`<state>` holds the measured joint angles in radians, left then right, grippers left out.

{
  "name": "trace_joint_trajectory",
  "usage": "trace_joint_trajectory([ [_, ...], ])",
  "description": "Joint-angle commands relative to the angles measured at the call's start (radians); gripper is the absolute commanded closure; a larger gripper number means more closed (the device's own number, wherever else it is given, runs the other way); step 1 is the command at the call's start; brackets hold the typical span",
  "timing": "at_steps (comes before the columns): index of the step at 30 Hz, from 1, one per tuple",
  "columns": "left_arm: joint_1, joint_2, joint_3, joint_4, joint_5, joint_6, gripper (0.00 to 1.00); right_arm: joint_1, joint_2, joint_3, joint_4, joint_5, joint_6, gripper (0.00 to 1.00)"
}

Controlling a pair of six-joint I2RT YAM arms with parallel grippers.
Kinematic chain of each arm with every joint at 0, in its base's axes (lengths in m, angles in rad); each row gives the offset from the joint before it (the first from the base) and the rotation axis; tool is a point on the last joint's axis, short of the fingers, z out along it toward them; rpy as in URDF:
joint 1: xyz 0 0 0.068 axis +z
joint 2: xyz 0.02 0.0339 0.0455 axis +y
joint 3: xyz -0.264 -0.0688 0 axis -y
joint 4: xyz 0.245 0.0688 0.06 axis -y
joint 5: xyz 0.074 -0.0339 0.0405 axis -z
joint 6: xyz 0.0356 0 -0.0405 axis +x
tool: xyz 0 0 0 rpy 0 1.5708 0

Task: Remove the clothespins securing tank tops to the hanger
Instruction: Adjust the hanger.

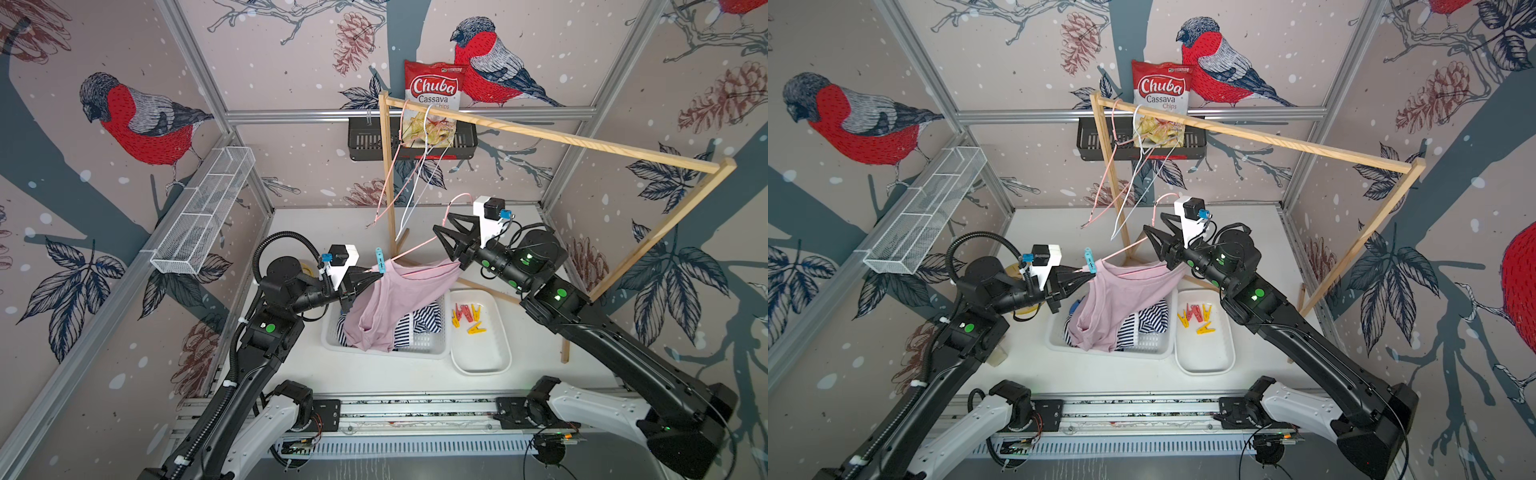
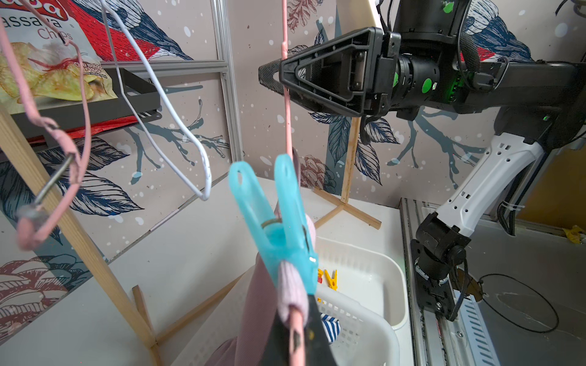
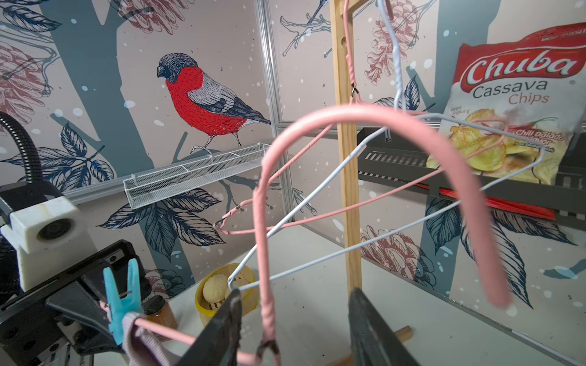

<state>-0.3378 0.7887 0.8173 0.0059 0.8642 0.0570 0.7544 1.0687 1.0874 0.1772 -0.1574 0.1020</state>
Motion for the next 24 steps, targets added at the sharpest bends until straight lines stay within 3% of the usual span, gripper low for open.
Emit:
trace_joint_trajectory([
  [1,0.0,-0.008,-0.003,0.032,0.002,0.01,1.0,0.005,0.012,0.008,0.075,-0.009,0.025,0.5],
  [4,0.0,-0.006,-0.002,0.027,-0.004,0.007,1.0,0.018,0.023,0.012,0.082,-0.023,0.02,0.64],
  [9,-0.001,-0.002,0.005,0.018,0.001,0.003,1.0,0.028,0.038,0.019,0.071,-0.039,0.003,0.99],
  [12,0.0,-0.011,0.01,0.005,-0.018,-0.023,1.0,0.025,0.026,0.012,0.052,-0.027,-0.012,1.0],
  [16,0.0,-0.015,0.04,-0.046,0.021,-0.009,0.74,-0.006,-0.008,-0.021,0.048,-0.068,-0.031,1.0],
  [19,0.0,-0.012,0.061,-0.058,0.068,-0.011,0.33,-0.067,-0.034,-0.05,0.064,-0.159,-0.009,1.0],
  [20,0.0,-0.01,0.067,-0.058,0.079,-0.013,0.24,-0.087,-0.04,-0.059,0.072,-0.193,-0.006,1.0],
  [23,0.0,0.0,0.086,-0.052,0.106,-0.017,0.04,-0.13,-0.055,-0.07,0.063,-0.277,-0.018,1.0],
  [24,0.0,0.004,0.093,-0.052,0.108,-0.016,0.02,-0.137,-0.056,-0.067,0.049,-0.296,-0.027,1.0],
])
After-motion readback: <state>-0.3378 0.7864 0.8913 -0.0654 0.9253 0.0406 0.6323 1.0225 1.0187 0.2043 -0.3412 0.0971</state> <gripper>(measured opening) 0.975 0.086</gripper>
